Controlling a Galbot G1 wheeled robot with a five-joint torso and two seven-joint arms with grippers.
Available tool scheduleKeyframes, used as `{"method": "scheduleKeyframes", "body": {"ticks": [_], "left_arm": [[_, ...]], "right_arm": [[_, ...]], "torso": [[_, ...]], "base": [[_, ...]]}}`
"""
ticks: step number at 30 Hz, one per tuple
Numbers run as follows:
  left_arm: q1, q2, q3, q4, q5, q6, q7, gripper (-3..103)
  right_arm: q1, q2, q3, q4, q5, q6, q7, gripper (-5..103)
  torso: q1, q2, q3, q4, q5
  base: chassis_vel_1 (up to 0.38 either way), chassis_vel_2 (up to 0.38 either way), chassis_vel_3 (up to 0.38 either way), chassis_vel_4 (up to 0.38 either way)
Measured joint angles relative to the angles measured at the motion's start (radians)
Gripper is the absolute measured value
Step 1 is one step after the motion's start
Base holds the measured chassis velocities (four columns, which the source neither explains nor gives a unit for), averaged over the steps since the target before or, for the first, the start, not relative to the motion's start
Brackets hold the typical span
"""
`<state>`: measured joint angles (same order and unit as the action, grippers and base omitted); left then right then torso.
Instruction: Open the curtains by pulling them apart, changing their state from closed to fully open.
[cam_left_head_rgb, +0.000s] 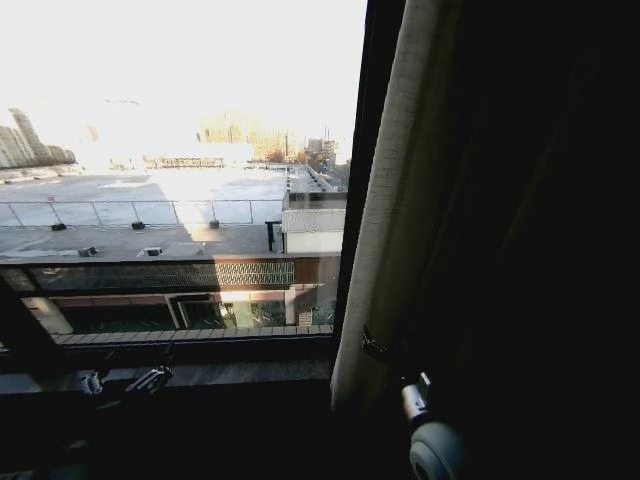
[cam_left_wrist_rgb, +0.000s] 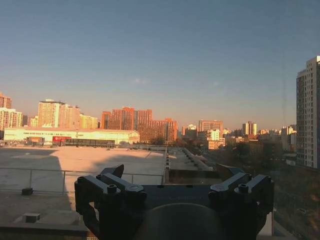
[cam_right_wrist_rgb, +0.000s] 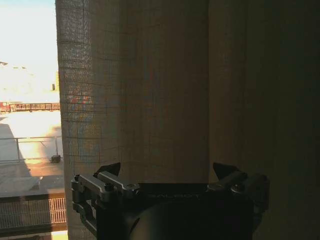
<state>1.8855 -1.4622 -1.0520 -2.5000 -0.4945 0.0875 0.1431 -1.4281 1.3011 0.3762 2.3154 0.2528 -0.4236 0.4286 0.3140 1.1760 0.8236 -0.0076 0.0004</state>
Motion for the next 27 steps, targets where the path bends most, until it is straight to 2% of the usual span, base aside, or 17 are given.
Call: {"method": "scheduleKeyframes", "body": {"ticks": [4, 7, 11, 15, 27], "left_arm": [[0.003, 0.006, -0.005, 0.000, -0.007, 0.000, 0.000, 100], [0.004, 0.009, -0.006, 0.000, -0.011, -0.002, 0.000, 100], [0.006, 0.011, -0.002, 0.000, -0.012, -0.007, 0.000, 100], [0.010, 0.018, -0.005, 0.000, -0.016, -0.011, 0.000, 100], [0.020, 0.019, -0.013, 0.000, -0.022, -0.013, -0.003, 100]], "right_arm": [[0.006, 0.004, 0.014, 0.003, -0.001, -0.040, 0.041, 100], [0.011, 0.002, 0.016, 0.000, -0.001, -0.041, 0.038, 100], [0.057, 0.001, 0.006, -0.038, -0.006, 0.049, -0.040, 100], [0.096, 0.001, 0.000, -0.080, -0.012, 0.091, -0.090, 100], [0.245, -0.001, -0.016, -0.195, -0.023, 0.107, -0.130, 100]], "torso": [[0.000, 0.000, 0.000, 0.0001, -0.0002], [0.000, 0.000, 0.000, -0.0001, -0.0003], [0.000, 0.000, 0.000, 0.0001, -0.0001], [0.000, 0.000, 0.000, 0.0000, -0.0002], [0.000, 0.000, 0.000, 0.0001, -0.0001]], "base": [[0.000, 0.000, 0.000, 0.000], [0.000, 0.000, 0.000, 0.000], [0.000, 0.000, 0.000, 0.000], [0.000, 0.000, 0.000, 0.000], [0.000, 0.000, 0.000, 0.000]]}}
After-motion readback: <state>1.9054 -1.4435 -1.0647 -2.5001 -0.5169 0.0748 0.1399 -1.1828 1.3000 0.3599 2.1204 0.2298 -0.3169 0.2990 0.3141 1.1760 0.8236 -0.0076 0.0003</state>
